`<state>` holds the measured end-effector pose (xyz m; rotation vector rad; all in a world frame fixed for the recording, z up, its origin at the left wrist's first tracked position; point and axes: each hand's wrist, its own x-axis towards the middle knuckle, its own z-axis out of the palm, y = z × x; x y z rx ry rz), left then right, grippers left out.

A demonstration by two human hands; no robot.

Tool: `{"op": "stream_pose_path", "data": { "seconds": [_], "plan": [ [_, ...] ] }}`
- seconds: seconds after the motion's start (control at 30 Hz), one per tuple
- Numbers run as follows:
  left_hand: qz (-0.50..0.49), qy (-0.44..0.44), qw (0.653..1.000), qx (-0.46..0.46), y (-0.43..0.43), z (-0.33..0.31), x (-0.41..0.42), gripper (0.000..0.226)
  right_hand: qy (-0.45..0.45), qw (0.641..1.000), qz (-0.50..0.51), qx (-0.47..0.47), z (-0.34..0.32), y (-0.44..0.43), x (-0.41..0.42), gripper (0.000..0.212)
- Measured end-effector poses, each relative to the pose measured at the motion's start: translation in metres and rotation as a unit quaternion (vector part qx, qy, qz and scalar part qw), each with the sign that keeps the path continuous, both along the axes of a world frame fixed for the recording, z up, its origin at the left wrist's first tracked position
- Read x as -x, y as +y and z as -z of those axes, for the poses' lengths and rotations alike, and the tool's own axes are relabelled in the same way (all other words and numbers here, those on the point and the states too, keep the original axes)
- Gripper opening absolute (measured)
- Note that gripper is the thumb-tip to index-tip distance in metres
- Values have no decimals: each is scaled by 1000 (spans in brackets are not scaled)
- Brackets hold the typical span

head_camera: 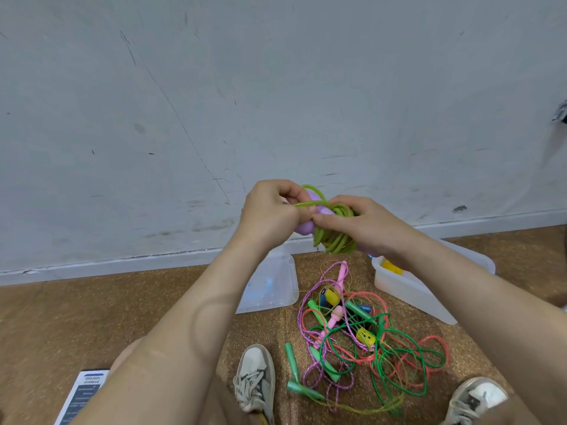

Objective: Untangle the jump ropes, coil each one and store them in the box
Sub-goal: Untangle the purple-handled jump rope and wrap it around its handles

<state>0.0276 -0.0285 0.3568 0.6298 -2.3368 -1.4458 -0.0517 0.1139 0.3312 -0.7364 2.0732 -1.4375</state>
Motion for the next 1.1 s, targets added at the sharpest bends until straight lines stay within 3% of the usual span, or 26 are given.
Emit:
{"op": "stream_pose_path", "data": {
  "seconds": [0.1, 0.23, 0.33, 0.43, 0.5, 0.63, 0.7, 0.83, 1.0, 1.1],
  "plan": [
    [36, 3, 996, -76, -4, -6, -5, 8, -13, 1000, -1, 10, 1, 1, 2, 20],
    [140, -37, 983, -112, -20, -12, -16, 11, -20, 1000, -11, 18, 0, 3, 2, 15],
    [254, -56, 951, -168, -36, -15, -27, 40, -93, 994, -31, 40, -7, 8, -1, 15],
    [297, -78, 942, -136, -46, -19, -34, 47, -131, 986, -87, 49, -8, 8, -5, 48],
    [296, -70, 946, -108, -42, -24, -34, 49, -158, 980, -111, 52, -8, 10, -7, 65],
    [261, -11, 963, -69, -30, -31, -31, 41, -296, 938, -137, 120, -9, 9, -11, 41],
    [259, 16, 964, -58, -27, -31, -28, 38, -350, 911, -162, 148, -10, 8, -17, 44],
    [260, 19, 963, -62, -24, -26, -24, 32, -348, 916, -149, 136, -14, 5, -14, 41],
    [205, 45, 977, -34, -19, -21, -18, 21, -349, 918, -136, 131, -11, 1, -9, 62],
    [154, 58, 986, -24, -16, -17, -13, 30, -355, 917, -110, 145, -13, -1, -11, 57]
  ]
}}
